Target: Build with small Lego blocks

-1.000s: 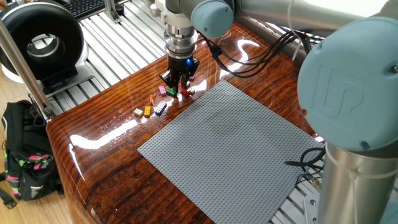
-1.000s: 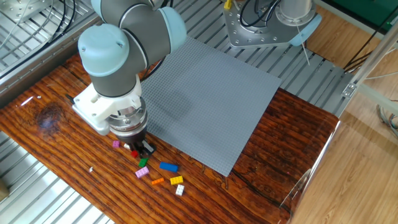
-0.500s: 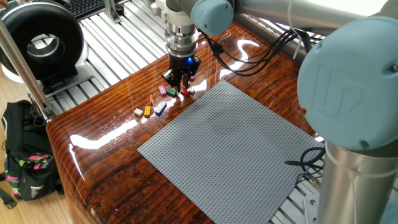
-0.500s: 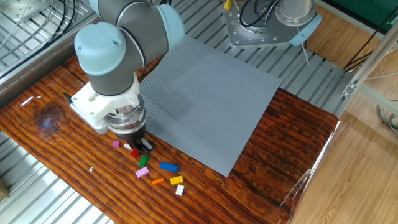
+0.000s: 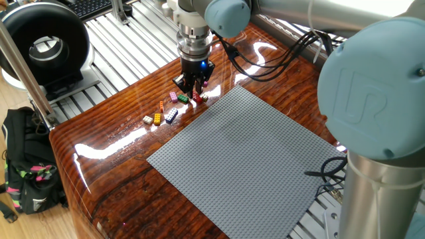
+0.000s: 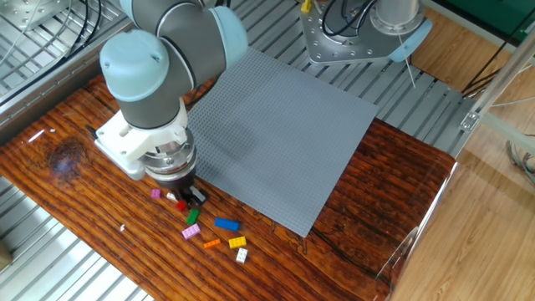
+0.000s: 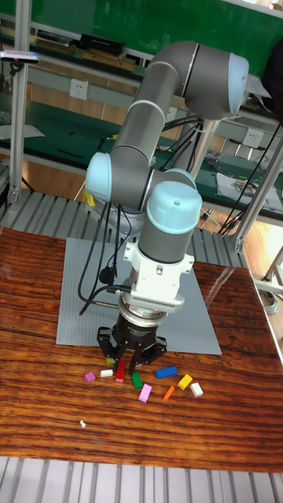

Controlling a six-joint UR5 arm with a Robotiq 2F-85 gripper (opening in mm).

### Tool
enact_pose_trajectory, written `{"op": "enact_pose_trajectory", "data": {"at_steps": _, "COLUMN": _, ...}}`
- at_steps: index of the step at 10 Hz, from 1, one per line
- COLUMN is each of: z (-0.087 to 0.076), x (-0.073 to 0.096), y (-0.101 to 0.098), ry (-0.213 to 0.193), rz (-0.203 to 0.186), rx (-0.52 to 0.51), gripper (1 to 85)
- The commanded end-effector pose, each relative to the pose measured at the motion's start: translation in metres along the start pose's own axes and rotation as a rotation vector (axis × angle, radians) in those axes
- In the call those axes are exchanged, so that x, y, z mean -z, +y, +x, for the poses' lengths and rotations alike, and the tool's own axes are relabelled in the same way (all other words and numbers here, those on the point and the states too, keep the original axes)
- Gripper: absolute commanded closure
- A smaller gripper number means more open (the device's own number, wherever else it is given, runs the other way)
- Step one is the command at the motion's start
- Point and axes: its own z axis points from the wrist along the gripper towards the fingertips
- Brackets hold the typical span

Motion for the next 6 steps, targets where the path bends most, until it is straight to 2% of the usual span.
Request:
{"op": "enact_pose_trajectory", "data": {"at_steps": 1, "z": -0.0026, "x": 0.0006, "y": 0.0015, "ry": -0.007, "rz": -0.01, "rx": -0.007, "gripper": 52.7}}
{"op": "enact_pose_trajectory", "data": {"at_steps": 6, "z": -0.0019, "x": -0.0018, "y": -0.0008, "ry": 0.014, "rz": 0.002, "rx": -0.002, "gripper": 52.7}}
